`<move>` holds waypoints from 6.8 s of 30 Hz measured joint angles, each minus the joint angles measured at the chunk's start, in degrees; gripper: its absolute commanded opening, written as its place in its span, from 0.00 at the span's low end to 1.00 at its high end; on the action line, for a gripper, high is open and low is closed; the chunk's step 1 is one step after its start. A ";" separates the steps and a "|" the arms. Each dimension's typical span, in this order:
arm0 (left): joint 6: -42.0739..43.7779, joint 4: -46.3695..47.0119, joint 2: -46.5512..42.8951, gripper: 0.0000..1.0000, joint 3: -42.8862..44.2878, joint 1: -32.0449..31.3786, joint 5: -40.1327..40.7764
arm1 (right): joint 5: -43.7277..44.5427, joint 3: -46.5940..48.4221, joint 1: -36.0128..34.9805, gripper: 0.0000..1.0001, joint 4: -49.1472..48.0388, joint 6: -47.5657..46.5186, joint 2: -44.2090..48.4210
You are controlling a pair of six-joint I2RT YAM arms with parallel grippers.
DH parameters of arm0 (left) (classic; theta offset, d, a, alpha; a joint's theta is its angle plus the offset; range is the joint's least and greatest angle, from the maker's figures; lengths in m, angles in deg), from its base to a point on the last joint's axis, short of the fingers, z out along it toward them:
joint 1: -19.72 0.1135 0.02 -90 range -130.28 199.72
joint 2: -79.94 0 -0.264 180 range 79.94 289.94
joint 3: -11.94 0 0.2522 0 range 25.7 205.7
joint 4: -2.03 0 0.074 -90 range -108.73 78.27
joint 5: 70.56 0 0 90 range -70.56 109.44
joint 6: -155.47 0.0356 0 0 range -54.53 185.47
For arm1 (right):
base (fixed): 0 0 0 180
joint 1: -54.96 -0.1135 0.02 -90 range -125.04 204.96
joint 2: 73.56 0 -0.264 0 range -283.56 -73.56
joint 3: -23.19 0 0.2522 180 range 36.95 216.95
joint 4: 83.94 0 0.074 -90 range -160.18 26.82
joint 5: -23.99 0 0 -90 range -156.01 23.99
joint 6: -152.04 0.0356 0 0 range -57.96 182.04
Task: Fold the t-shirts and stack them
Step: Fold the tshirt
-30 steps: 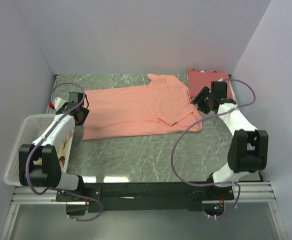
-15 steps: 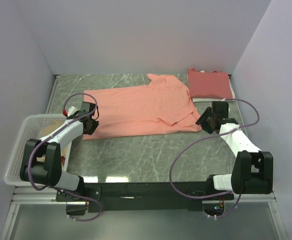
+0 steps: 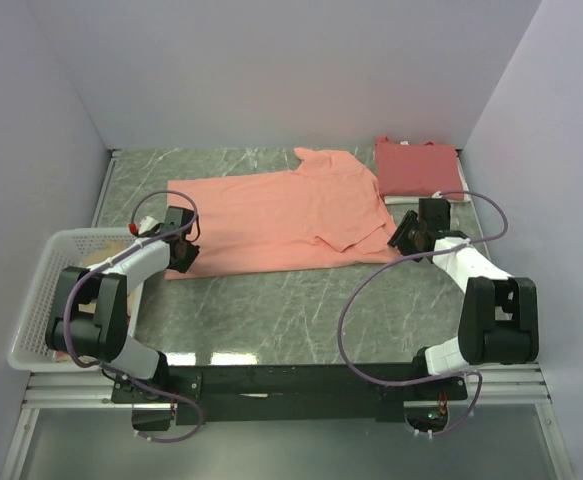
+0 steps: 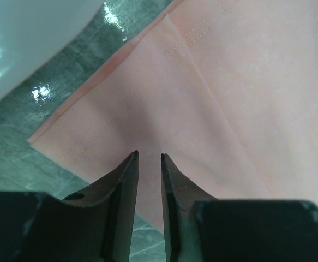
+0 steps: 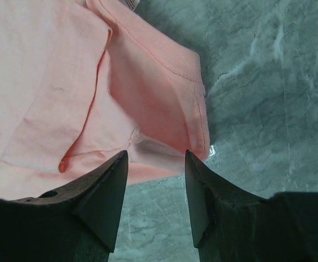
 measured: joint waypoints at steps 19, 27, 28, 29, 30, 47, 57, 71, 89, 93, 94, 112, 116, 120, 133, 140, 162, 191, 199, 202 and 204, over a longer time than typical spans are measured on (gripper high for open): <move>-0.02 0.02 1.03 0.29 0.00 0.00 -0.79 | 1.86 5.05 -2.95 0.40 0.07 -1.57 -6.75; -0.09 -0.07 1.90 0.29 0.00 0.02 -0.83 | 2.27 6.03 -3.02 0.01 0.79 -1.99 -7.58; -0.11 -0.07 2.08 0.29 0.00 0.11 -0.81 | 2.56 6.47 -3.06 0.00 1.16 -2.10 -7.91; -0.15 -0.07 2.16 0.29 0.00 0.15 -0.81 | 2.86 7.06 -3.06 0.00 1.64 -2.05 -8.31; -0.17 -0.07 2.16 0.29 0.00 0.24 -0.81 | 3.17 7.74 -3.08 0.00 2.03 -2.16 -8.85; -0.20 -0.02 2.21 0.29 0.00 1.03 -0.85 | 9.79 15.41 -3.54 0.09 8.87 -3.91 -16.79; 0.00 0.02 2.21 0.29 0.00 1.38 -1.44 | 13.40 16.09 -4.09 0.52 11.26 -3.28 -15.61; 0.07 -0.04 2.19 0.29 0.09 1.66 -2.08 | 12.13 16.11 -17.59 0.54 7.23 4.46 -10.21; 0.31 -0.02 2.16 0.28 0.11 2.34 -2.91 | 1.77 5.20 -17.64 0.49 -9.01 19.80 -13.29; 0.68 0.02 2.14 0.28 0.11 2.49 -3.15 | 0.68 5.20 -17.68 0.40 -10.82 21.18 -15.04; 0.87 0.02 2.14 0.28 0.11 2.58 -3.30 | 0.50 5.20 -17.68 0.37 -11.02 21.49 -15.39; 1.51 0.07 2.08 0.28 0.11 3.02 -4.17 | 0.59 18.14 -18.88 0.09 -9.27 19.41 -24.63; 1.51 0.07 2.08 0.28 0.11 3.08 -4.26 | 1.27 22.27 -19.52 0.09 -7.76 17.84 -26.93; 1.53 0.09 2.08 0.28 0.13 3.13 -4.33 | 2.51 27.45 -20.48 0.17 -5.55 15.76 -30.49; 1.70 0.11 2.10 0.31 0.13 3.23 -4.48 | 6.14 38.45 -23.19 0.61 0.35 7.72 -36.54; 3.69 3.26 0.63 0.46 -0.24 3.56 -7.41 | 7.17 38.97 -22.84 0.62 3.30 5.01 -34.67; -9.20 -6.03 -10.97 0.52 -5.90 -3.89 10.88 | 0.13 -1.29 -8.50 0.57 1.99 7.21 7.54; -14.08 -4.48 -0.90 0.35 -5.27 -4.79 18.84 | -2.40 -5.09 1.46 0.59 0.04 6.10 5.86; -14.29 -4.11 0.33 0.05 -4.87 -4.68 19.17 | -1.99 -5.11 1.64 0.61 0.04 6.12 5.62; -14.16 -4.15 0.35 0.01 -4.72 -4.57 19.12 | -1.88 -5.68 2.47 0.61 -0.20 6.19 4.92; -14.08 -4.15 0.31 0.01 -4.72 -4.52 19.12 | -1.90 -6.27 3.17 0.60 -0.20 6.38 4.07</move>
